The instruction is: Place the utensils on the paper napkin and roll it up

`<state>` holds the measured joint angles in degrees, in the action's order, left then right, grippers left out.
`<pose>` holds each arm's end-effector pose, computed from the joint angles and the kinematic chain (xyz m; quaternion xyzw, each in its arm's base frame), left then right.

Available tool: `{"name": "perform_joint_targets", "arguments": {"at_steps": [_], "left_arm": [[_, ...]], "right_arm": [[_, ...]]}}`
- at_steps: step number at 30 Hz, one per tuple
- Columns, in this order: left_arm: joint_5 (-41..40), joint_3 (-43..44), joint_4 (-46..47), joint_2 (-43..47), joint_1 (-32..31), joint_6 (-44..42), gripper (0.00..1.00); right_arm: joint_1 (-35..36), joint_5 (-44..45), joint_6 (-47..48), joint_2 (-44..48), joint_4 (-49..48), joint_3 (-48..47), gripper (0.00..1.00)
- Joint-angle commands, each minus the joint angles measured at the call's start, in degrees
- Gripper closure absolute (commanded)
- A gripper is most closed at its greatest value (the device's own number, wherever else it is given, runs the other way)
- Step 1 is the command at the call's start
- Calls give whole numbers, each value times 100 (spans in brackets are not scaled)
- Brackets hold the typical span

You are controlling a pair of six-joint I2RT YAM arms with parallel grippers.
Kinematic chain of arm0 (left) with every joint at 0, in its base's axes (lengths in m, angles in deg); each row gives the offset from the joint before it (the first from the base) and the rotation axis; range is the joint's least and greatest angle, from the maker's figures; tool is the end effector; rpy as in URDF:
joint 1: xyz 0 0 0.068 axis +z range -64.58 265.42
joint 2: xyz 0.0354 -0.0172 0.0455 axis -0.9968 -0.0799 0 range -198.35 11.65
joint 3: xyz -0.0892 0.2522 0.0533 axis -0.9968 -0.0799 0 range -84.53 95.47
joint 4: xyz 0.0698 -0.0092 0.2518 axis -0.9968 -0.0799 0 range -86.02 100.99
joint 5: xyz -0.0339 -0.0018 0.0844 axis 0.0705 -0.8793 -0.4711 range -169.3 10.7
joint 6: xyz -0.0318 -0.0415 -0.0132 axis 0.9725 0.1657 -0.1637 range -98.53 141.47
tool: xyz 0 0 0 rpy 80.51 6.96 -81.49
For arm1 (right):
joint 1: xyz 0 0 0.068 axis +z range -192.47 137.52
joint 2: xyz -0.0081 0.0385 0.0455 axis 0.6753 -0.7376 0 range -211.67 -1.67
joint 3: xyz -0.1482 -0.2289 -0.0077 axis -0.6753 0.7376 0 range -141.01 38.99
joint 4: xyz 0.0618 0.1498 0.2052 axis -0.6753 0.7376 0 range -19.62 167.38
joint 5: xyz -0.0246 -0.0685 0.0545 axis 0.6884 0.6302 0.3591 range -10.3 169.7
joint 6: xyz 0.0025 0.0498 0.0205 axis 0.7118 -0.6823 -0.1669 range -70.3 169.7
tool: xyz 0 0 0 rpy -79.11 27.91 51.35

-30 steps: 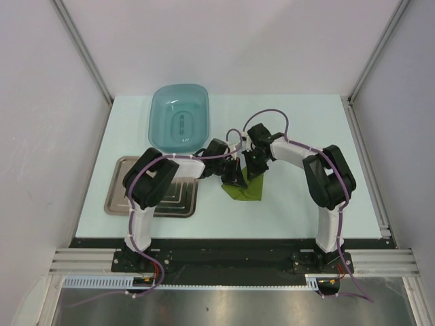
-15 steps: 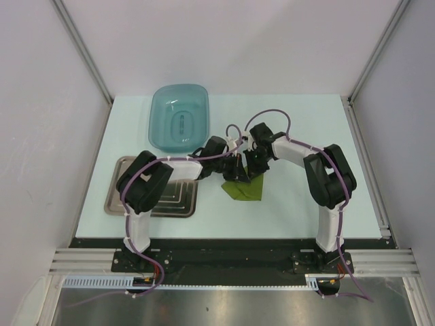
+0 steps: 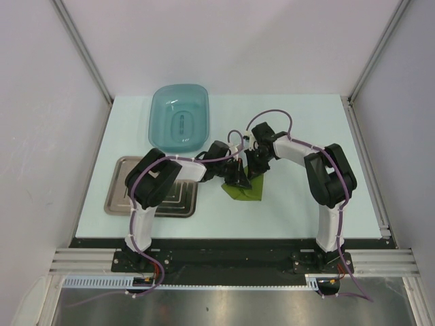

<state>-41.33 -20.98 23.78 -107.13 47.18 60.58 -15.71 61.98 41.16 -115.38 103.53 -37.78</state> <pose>0.3097 -0.2719 0.1090 0.1246 0.8663 -0.4707 0.1116 0.3478 0.1875 0.1545 -0.1804 0.9567 0.1963 0.1168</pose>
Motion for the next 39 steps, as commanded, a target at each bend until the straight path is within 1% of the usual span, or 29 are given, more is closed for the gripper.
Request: {"name": "perform_joint_targets", "arguments": {"at_steps": [1, 3, 7, 16, 22, 24, 26, 27, 28, 32, 34, 39], "left_arm": [[-536, -53, -576, -303, 18, -167, 99], [-554, -97, -603, -330, 36, -167, 100], [-546, -123, -603, -321, 27, -149, 100], [-563, -97, -612, -286, 36, -176, 100], [-554, -97, -647, -251, 80, -202, 100], [-563, -97, -647, -181, 88, -220, 98], [-572, -158, -525, -6, 115, -159, 94], [-563, -185, -463, 74, 124, -141, 92], [-520, -211, -401, 153, 124, -141, 89], [-362, -334, -111, 531, 124, -53, 85], [-291, -369, 38, 575, 124, 69, 84], [-282, -334, 74, 488, 115, 88, 85]], "right_arm": [[-48, 23, 45, -11, 201, -65, 95], [-84, -21, 45, 146, 349, -267, 91], [-101, 40, 80, 455, 403, -382, 87], [13, 75, 89, 429, 333, -259, 87], [92, 461, 159, 43, 166, -84, 89], [101, 593, 264, -106, 148, -31, 89], [101, 769, 361, -212, 174, 4, 90], [101, 778, 379, -265, 175, 74, 91], [110, 796, 405, -283, 175, 101, 91], [119, 761, 414, -318, 131, 198, 92], [119, 743, 414, -318, 122, 189, 92], [101, 734, 432, -275, 122, 189, 92]]}}
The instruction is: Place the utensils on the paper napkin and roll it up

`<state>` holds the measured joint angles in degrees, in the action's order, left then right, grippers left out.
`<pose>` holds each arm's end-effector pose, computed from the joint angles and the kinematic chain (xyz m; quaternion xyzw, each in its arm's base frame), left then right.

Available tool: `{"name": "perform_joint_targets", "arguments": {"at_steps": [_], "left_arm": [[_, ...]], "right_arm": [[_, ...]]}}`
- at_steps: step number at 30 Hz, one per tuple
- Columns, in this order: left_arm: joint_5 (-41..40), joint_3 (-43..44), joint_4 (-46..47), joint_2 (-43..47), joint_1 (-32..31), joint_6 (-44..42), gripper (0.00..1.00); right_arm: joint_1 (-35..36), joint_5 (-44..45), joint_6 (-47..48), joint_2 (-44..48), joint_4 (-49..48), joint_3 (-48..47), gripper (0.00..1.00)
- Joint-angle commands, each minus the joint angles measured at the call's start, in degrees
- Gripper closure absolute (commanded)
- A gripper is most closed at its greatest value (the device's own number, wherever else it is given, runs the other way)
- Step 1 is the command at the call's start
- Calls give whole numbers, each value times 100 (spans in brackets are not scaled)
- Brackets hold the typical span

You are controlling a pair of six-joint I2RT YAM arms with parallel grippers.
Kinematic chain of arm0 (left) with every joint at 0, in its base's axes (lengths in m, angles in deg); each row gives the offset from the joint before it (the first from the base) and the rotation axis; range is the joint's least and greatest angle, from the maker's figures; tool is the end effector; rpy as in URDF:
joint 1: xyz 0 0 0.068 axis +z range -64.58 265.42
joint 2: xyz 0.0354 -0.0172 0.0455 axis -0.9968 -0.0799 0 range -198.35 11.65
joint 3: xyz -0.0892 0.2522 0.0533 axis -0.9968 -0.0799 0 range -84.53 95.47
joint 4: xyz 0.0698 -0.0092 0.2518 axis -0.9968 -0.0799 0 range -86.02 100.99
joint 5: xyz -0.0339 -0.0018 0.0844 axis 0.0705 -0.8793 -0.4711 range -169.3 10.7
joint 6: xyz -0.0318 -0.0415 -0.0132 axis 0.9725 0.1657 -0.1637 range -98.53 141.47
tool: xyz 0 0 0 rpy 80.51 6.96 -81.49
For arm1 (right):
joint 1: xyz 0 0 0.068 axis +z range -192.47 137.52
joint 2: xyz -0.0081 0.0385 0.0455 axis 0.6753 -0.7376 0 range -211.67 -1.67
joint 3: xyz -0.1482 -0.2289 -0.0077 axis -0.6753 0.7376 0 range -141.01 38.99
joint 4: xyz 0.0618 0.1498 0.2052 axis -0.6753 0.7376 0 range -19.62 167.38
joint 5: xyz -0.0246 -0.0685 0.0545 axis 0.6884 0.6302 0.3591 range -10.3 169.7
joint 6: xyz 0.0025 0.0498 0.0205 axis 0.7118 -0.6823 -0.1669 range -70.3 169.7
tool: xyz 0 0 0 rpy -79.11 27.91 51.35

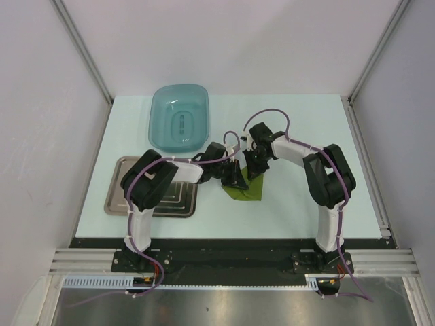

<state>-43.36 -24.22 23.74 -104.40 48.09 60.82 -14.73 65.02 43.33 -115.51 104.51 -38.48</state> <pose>0.3044 -0.2584 0.1119 0.1077 0.8743 -0.4573 0.1221 0.3462 0.1922 0.1558 -0.2025 0.9565 0.1696 0.1237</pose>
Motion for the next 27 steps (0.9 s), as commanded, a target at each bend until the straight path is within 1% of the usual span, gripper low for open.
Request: {"name": "perform_joint_targets", "arguments": {"at_steps": [1, 3, 5, 7, 10, 12, 15, 20, 27], "left_arm": [[-87, -11, 43, 188, 14, 29, 86], [-122, 24, -62, 153, -3, -50, 86], [-245, 112, -316, 39, -21, -129, 90], [-351, 77, -545, -101, -3, -112, 96], [-421, -28, -616, -164, 6, -121, 99], [-430, -55, -590, -181, 6, -121, 100], [-457, -11, -625, -181, -3, -147, 100], [-465, 51, -660, -199, 6, -165, 100], [-492, 16, -660, -181, 5, -209, 100]], "right_arm": [[11, 413, 224, -261, 24, 250, 92], [11, 378, 198, -244, 24, 241, 92], [-6, 282, 171, -174, 32, 206, 91], [-67, -113, 75, -69, 32, 162, 89], [-76, -544, 14, 256, 146, -31, 84], [-59, -694, -22, 554, 199, -66, 83], [-15, -686, -40, 723, 348, -23, 84], [29, -483, -48, 688, 516, 179, 88], [161, -352, -92, 521, 200, 426, 90]]}}
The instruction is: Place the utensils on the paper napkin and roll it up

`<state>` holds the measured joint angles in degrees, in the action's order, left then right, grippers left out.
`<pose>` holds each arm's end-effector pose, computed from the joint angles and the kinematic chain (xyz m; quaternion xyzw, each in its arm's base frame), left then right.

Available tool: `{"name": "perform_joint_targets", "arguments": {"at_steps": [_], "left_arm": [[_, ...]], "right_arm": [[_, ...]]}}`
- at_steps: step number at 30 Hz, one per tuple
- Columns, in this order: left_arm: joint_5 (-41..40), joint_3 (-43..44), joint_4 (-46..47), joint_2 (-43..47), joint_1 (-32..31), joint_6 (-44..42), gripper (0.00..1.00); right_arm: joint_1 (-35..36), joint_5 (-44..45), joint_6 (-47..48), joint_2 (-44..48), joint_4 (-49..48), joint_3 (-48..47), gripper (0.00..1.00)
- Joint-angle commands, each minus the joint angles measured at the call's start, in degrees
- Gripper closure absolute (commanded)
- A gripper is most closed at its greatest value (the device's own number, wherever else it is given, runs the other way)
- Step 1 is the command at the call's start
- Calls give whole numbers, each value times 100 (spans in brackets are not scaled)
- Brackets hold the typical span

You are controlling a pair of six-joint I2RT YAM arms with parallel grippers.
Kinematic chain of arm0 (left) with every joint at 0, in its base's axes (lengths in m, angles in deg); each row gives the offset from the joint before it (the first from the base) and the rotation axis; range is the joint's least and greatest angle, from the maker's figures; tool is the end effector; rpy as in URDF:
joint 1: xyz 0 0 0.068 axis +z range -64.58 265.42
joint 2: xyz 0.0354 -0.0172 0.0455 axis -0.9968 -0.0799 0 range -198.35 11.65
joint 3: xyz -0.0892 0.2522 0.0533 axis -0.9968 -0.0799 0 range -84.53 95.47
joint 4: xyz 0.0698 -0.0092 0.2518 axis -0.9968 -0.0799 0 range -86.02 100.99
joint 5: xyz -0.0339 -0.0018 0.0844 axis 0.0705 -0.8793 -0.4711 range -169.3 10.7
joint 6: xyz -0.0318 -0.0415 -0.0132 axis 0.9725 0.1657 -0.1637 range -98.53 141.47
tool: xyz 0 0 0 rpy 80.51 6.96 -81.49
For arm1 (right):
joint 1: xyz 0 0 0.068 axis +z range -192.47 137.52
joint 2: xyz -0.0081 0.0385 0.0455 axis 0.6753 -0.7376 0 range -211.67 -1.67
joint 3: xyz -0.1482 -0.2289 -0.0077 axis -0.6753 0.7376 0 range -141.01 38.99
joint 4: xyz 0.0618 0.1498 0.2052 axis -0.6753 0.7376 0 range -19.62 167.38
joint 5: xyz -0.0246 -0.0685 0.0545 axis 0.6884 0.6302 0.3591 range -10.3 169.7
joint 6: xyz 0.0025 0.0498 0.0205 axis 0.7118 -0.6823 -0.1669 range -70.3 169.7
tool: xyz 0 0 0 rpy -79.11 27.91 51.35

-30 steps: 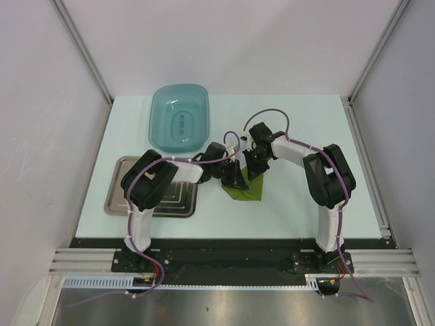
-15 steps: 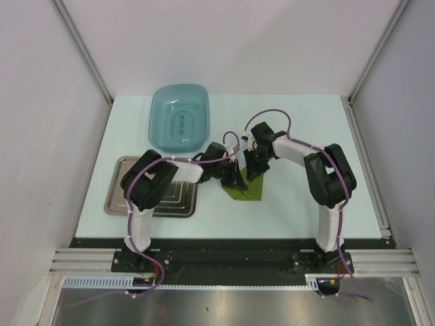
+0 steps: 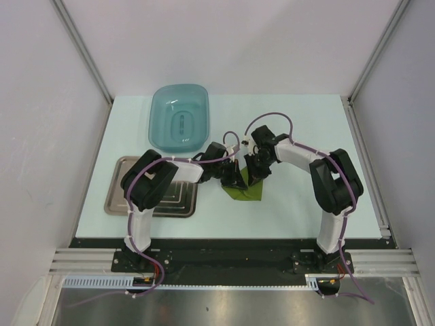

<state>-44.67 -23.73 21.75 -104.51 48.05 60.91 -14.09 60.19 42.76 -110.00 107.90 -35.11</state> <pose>0.3046 -0.2580 0.1105 0.0989 0.8826 -0.4441 0.1181 0.3227 0.1878 0.1738 -0.2075 0.9511 0.2068 0.0982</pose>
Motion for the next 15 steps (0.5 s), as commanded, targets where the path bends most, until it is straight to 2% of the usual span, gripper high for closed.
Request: {"name": "perform_joint_targets", "arguments": {"at_steps": [1, 10, 15], "left_arm": [[-352, -41, -461, -179, 1, -218, 100], [-405, -15, -531, -170, 10, -244, 100], [-440, -24, -558, -188, 1, -270, 100]], "right_arm": [[124, 140, -36, -143, -244, 115, 90], [194, 482, 52, -575, -377, 520, 92], [308, 1027, 210, -689, -201, 608, 95]]}}
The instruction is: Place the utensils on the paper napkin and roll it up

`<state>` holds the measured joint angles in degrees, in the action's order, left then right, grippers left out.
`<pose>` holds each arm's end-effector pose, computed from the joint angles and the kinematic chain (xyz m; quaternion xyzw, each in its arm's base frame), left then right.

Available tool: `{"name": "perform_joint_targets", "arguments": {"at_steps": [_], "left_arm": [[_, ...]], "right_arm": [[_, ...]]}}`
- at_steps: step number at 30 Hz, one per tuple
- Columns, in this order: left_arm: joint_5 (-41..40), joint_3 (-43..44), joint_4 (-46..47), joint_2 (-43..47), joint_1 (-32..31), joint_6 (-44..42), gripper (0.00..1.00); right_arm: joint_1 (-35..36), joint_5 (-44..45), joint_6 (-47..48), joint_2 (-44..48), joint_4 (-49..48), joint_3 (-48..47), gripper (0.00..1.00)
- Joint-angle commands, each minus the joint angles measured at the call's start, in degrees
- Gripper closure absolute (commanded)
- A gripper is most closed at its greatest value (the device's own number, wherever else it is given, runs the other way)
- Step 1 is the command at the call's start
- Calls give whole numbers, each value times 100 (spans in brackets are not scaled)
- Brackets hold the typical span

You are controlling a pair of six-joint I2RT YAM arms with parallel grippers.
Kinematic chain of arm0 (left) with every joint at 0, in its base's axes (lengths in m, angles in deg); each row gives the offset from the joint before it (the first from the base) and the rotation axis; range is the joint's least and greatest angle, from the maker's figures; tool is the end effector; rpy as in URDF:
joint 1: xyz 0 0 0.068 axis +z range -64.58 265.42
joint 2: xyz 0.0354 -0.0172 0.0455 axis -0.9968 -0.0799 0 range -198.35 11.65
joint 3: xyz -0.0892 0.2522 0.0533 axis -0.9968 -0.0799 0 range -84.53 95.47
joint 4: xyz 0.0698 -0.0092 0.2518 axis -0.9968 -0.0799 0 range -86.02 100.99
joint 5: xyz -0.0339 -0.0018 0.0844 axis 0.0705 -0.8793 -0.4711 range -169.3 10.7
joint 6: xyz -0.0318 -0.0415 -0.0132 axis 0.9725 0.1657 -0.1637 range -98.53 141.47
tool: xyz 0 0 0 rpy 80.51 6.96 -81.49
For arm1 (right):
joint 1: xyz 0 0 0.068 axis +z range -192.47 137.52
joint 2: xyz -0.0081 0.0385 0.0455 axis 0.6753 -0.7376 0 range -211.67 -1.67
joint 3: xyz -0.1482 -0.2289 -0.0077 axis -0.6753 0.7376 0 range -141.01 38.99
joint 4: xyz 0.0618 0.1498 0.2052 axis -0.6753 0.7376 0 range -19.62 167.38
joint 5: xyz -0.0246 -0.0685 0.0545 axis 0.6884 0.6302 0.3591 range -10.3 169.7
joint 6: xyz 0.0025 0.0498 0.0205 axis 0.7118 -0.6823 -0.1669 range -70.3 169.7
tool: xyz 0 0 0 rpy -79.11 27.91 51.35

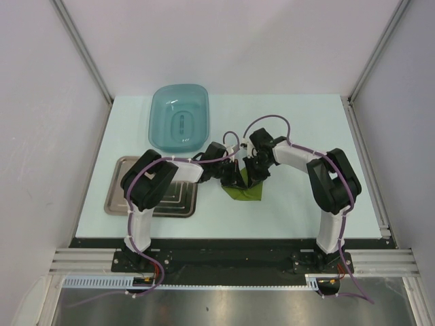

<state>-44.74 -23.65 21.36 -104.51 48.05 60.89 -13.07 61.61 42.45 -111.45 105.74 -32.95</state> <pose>0.3045 -0.2579 0.1103 0.0981 0.8838 -0.4424 0.1165 0.3178 0.1917 0.1558 -0.2103 0.9544 0.1929 0.0881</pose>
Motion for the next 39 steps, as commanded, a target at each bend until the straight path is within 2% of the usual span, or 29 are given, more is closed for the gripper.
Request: {"name": "perform_joint_targets", "arguments": {"at_steps": [1, 10, 18, 25, 28, 39], "left_arm": [[-451, -33, -519, -205, 10, -259, 100], [-477, -41, -571, -153, 10, -268, 100], [-442, -68, -475, -179, 10, -233, 100], [-433, -50, -492, -179, 10, -259, 100], [-424, -41, -483, -188, 10, -250, 100], [-407, -41, -475, -179, 10, -242, 100]], "right_arm": [[214, 955, 259, -562, 59, 391, 96], [267, 1483, 276, -501, 226, 374, 97], [-31, -158, -224, 333, -590, 208, 94], [-576, -1425, -875, 615, -811, 31, 97], [-568, -1496, -1015, 633, -785, 145, 100], [-603, -1496, -1130, 396, -890, 532, 100]]}}
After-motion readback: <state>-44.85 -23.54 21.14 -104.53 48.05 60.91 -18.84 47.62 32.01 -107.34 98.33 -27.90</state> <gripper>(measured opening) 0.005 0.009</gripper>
